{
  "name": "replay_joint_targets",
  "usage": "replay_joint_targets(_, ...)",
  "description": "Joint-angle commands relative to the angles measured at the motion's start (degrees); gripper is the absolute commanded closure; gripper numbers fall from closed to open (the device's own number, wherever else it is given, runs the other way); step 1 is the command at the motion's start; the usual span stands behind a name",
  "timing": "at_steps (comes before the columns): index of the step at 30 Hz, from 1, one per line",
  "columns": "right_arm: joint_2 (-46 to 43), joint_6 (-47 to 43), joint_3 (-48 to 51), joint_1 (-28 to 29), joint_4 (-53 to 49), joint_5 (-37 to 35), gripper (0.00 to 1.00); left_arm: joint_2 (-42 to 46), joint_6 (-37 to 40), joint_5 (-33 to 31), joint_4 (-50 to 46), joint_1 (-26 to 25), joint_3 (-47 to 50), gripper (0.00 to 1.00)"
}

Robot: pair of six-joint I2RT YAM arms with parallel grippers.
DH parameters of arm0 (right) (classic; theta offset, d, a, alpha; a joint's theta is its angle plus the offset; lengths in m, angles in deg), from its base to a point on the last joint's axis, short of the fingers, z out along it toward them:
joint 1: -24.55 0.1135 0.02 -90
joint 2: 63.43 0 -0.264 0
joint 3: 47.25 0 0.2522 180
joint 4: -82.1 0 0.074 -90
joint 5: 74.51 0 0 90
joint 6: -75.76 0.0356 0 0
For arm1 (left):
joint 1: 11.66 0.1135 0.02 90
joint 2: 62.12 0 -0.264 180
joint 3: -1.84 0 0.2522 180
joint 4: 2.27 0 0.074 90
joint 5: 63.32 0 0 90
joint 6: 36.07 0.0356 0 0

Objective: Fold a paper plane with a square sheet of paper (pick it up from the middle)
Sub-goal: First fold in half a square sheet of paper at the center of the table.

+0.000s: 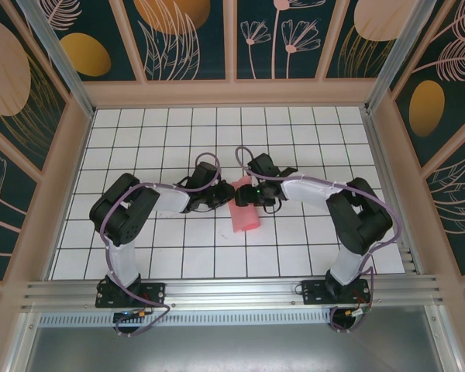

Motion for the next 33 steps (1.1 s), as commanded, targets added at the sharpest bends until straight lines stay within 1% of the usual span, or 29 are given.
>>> replay_joint_targets(1,2.0,-0.2,-1.0,0.4,-2.7,-3.3,0.4,-1.1,0.6,-0.3,-2.7,-0.5,-1.1,0.85)
replay_joint_targets(3,1.8,0.4,-0.1,0.3,-1.8,-3.6,0.47,-0.1,0.7,-0.7,-3.2,-0.5,-1.7,0.83)
replay_joint_targets(4,1.6,0.7,0.2,0.0,-1.4,-3.7,0.48,0.5,0.7,-1.3,-3.5,-0.4,-1.9,0.82)
replay_joint_targets(8,0.1,2.5,2.9,-1.6,1.8,-1.2,0.59,3.7,-0.9,-3.8,-2.2,-0.5,-1.2,0.74)
replay_joint_targets(12,-1.4,3.5,5.5,-3.7,5.0,2.8,0.63,6.3,-1.7,-4.6,0.0,-0.3,0.0,0.67)
replay_joint_targets(16,-2.3,4.2,8.3,-6.1,8.3,6.8,0.66,8.3,-1.4,-5.6,0.5,-0.1,0.9,0.62)
replay_joint_targets(19,-2.8,4.2,10.1,-6.4,10.5,9.5,0.66,9.2,-1.2,-6.0,0.9,-0.1,1.6,0.59)
replay_joint_targets(20,-3.0,4.2,10.5,-8.2,11.0,10.0,0.67,9.4,-1.0,-6.1,1.0,-0.1,1.8,0.59)
replay_joint_targets(21,-3.1,4.3,11.2,-8.8,11.8,10.7,0.67,9.5,-0.9,-6.1,1.1,-0.2,1.9,0.58)
replay_joint_targets(25,-3.1,3.8,12.4,-10.2,13.6,13.0,0.7,9.5,-0.6,-6.2,1.1,-0.1,2.4,0.57)
replay_joint_targets(27,-3.1,3.7,13.1,-10.9,14.5,14.4,0.72,9.5,-0.5,-6.3,1.3,-0.1,2.6,0.57)
replay_joint_targets(33,-2.6,3.1,13.9,-12.7,15.9,16.3,0.73,9.7,0.6,-6.9,1.3,-0.2,2.6,0.59)
